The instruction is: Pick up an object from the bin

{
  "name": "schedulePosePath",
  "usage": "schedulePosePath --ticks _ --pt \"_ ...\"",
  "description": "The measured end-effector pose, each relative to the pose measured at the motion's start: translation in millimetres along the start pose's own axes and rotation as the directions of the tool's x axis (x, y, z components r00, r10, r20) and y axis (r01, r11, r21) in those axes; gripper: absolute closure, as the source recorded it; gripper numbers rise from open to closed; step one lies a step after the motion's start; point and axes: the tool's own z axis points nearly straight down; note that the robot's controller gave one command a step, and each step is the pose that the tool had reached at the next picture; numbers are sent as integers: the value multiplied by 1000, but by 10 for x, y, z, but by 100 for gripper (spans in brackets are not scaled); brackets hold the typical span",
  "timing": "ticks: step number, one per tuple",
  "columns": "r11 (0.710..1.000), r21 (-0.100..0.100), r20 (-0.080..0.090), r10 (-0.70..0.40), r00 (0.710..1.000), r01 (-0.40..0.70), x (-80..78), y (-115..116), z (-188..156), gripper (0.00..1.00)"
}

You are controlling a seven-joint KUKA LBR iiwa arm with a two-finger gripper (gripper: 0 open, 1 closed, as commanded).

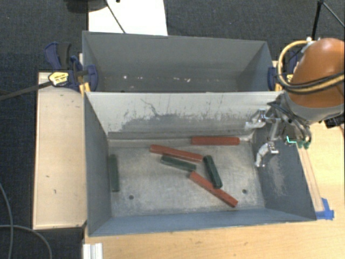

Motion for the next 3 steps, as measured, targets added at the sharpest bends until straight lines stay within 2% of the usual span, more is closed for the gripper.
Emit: schedulePosePath --ticks 1,2,3 --pt "1000 1 8 -2 1000 2 -17 3 -44 0" --pt "999 2 15 44 999 -44 99 122 341 0" --pt "982 -1 9 190 982 -190 437 120 921 0"
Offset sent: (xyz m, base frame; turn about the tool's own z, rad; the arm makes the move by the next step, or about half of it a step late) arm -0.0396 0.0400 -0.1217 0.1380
